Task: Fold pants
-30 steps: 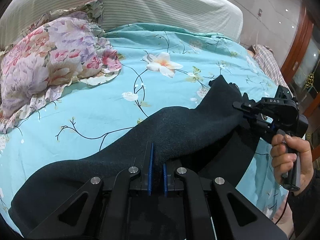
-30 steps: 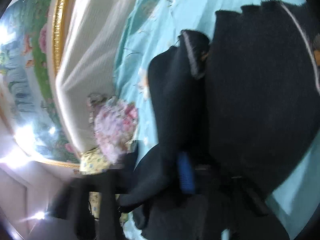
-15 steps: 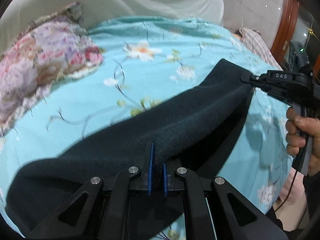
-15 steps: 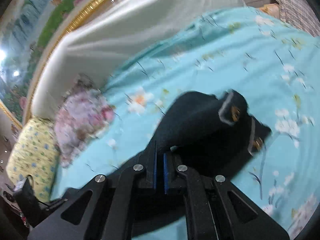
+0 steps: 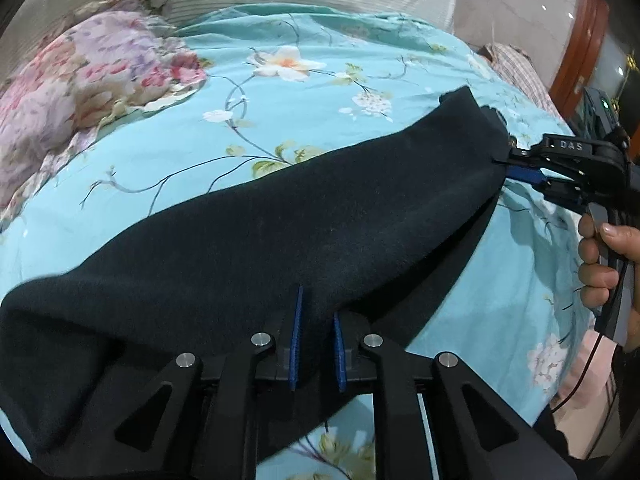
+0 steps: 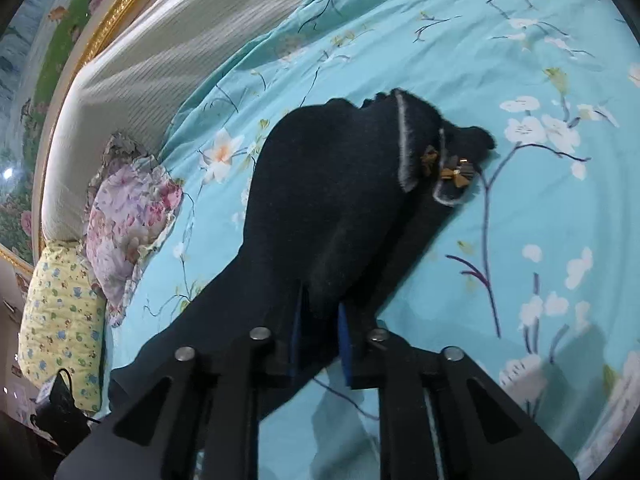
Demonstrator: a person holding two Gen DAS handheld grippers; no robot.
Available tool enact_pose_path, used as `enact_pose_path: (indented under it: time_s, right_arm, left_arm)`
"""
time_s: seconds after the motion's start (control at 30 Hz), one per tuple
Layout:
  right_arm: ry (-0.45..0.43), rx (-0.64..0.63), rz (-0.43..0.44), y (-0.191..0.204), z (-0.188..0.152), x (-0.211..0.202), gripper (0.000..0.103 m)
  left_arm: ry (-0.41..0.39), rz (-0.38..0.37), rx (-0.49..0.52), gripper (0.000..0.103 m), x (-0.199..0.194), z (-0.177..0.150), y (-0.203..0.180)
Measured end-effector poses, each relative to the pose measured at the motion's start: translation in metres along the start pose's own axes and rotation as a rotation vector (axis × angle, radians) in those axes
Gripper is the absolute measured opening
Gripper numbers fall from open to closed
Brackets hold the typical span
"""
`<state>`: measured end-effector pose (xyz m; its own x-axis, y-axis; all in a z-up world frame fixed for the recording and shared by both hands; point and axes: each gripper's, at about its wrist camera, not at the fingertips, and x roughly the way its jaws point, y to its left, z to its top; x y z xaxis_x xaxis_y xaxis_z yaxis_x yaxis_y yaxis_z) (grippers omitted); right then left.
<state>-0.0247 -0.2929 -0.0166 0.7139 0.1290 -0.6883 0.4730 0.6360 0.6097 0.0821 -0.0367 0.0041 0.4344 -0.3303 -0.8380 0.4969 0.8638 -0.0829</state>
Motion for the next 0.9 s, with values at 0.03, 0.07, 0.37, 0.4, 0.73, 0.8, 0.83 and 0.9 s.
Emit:
enact_pose_path:
  time_s: [0.03, 0.07, 0.37, 0.4, 0.73, 0.8, 0.83, 0.9]
  right_arm:
    - [-0.010, 0.000, -0.012, 0.000, 0.000, -0.006, 0.030]
    - [-0.026, -0.004, -0.020, 0.001, -0.001, -0.012, 0.039]
    - [-0.090, -0.111, 0.026, 0.033, -0.020, -0.044, 0.047]
    - [-0.085, -0.129, 0.033, 0.039, -0.023, -0.043, 0.047]
    - [0.035, -0.330, 0.167, 0.100, -0.070, -0.021, 0.047]
    - [0.055, -0.378, 0.189, 0.112, -0.081, -0.016, 0.047]
    - [0.062, -0.398, 0.195, 0.116, -0.086, -0.015, 0.047]
    - [0.074, -0.441, 0.208, 0.125, -0.095, -0.013, 0.047]
  left_arm:
    - [-0.004, -0.010, -0.021, 0.015, -0.004, -0.003, 0.003]
    - [-0.007, -0.017, -0.041, 0.016, -0.009, -0.007, 0.006]
    - [-0.042, -0.011, -0.257, 0.017, -0.048, -0.048, 0.050]
    - [-0.047, -0.009, -0.285, 0.017, -0.052, -0.053, 0.058]
    - [-0.101, 0.052, -0.513, 0.023, -0.089, -0.099, 0.119]
    - [-0.109, 0.061, -0.563, 0.027, -0.094, -0.107, 0.130]
    - [-0.112, 0.062, -0.584, 0.030, -0.095, -0.109, 0.134]
    - [-0.118, 0.073, -0.635, 0.037, -0.099, -0.116, 0.146]
